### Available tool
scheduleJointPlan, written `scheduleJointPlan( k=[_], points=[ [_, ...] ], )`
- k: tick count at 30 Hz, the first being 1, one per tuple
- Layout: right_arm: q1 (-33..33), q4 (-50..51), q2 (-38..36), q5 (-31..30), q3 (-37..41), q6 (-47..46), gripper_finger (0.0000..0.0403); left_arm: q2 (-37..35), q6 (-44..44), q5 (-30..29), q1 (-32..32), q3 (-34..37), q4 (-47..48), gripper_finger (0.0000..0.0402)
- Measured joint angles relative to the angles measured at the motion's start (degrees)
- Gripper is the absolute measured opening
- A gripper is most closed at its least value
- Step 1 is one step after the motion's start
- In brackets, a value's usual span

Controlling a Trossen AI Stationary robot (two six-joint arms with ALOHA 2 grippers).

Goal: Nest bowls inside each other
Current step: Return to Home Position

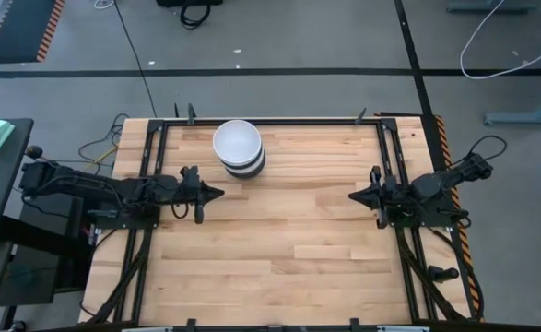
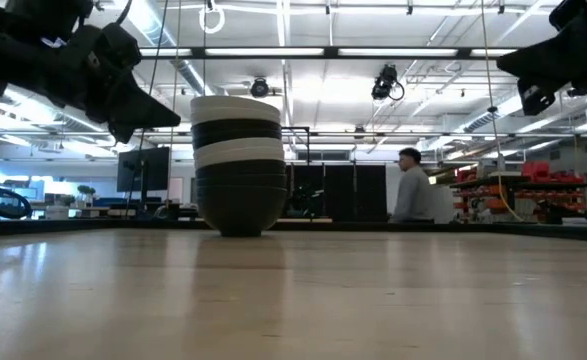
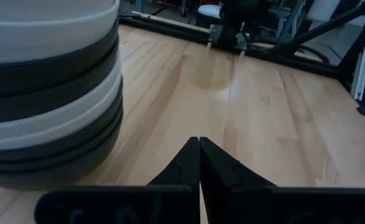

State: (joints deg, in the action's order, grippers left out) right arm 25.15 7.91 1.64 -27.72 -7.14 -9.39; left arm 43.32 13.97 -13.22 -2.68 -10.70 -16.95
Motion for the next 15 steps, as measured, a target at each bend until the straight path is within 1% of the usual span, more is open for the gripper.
scheduleJointPlan(
  k=[2,5,9,15],
  points=[
    [0.00,0.11,0.01,0.75,0.04,-1.28,0.0000,1.96,0.37,0.15,0.23,-0.04,-1.31,0.0009],
    [0.00,-3.92,0.03,2.13,1.71,-1.22,0.0000,5.17,0.41,1.60,1.02,-0.02,-4.83,0.0005],
    [0.02,-18.58,0.03,5.66,6.22,4.93,0.0000,9.38,-0.37,4.10,2.14,-0.04,-11.04,0.0008],
    [-0.74,-20.96,0.07,6.77,6.73,7.67,0.0000,13.03,-2.88,4.11,2.73,-0.02,-15.58,0.0005]
  ],
)
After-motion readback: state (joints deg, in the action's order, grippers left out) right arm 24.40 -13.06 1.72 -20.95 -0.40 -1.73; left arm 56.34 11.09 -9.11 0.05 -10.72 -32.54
